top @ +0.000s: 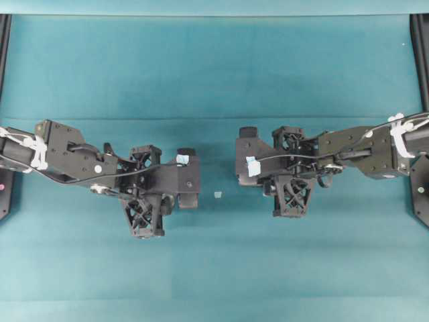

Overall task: Insert the washer onto the shaft with both hands.
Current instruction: 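Close left gripper on the washer and right gripper on the shaft's hex collar, then lift the washer and shaft and rotate them to face each other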

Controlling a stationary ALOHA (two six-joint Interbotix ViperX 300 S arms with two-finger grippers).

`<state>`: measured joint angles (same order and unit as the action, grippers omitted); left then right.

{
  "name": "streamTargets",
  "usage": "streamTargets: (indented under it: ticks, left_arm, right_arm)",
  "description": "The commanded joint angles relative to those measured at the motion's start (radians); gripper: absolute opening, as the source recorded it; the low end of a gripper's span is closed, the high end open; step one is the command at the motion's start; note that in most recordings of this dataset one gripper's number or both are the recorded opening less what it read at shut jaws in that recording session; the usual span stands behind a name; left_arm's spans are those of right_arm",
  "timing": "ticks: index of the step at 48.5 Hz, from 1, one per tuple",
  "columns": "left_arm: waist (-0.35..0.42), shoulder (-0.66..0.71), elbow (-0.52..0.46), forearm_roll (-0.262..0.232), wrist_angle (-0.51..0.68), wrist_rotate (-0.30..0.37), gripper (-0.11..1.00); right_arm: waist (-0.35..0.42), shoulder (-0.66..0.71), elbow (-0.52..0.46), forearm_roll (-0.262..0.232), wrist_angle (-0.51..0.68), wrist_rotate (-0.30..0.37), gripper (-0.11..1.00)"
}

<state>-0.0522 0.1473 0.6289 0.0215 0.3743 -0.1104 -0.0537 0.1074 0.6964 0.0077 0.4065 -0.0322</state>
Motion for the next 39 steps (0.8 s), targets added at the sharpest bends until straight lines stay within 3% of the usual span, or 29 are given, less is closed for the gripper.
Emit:
streamTargets:
  ticks: [1,24,39]
  left_arm:
    - [-0.011,-0.002,-0.008,-0.003,-0.002,-0.003,0.35]
    - [-0.011,-0.008,-0.009,-0.002,-0.002,-0.008,0.35]
    - [-0.011,-0.095,-0.003,-0.003,-0.043,-0.006,0.35]
  right_arm:
    - [0.005,0.002,-0.002,0.002,0.002,-0.002,-0.01]
    - [0.009,-0.005,-0.003,0.006,0.003,0.003,-0.01]
    - [0.014,-0.086,-0.009,0.02,0.011,0.026,-0.01]
